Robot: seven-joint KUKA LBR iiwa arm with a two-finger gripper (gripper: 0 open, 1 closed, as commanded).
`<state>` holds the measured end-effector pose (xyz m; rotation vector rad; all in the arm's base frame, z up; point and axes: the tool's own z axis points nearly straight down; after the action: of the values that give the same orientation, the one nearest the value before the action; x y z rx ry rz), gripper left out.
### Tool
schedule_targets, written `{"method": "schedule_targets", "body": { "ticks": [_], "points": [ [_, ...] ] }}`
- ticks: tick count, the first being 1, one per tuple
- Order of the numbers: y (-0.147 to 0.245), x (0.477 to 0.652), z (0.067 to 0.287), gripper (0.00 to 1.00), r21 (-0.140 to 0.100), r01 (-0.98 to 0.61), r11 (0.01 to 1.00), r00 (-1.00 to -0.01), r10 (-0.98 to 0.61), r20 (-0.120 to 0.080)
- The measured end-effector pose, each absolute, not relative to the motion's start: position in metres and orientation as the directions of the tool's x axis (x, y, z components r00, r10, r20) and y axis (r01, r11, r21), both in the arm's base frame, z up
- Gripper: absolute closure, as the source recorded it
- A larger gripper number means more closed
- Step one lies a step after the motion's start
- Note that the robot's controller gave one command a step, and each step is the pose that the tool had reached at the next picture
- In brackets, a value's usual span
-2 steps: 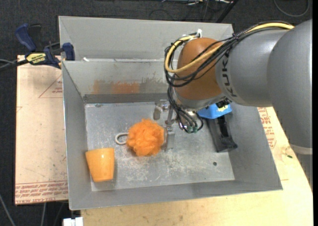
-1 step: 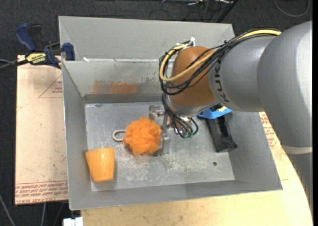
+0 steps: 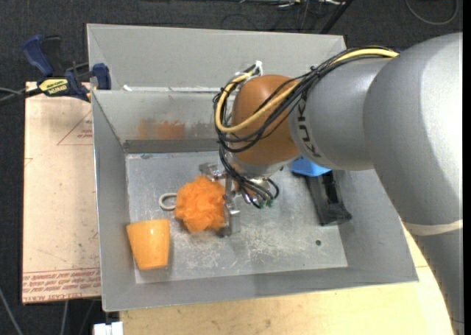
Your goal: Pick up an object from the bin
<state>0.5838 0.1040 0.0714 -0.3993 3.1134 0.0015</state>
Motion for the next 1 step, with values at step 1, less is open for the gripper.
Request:
{"method": "schedule_targets", "body": {
  "ticks": [1],
  "points": [
    [0.1213,0.5717,0.0701,1.0,0.004,-0.245,0.969,-0.969,-0.245,-0.01]
  ]
}}
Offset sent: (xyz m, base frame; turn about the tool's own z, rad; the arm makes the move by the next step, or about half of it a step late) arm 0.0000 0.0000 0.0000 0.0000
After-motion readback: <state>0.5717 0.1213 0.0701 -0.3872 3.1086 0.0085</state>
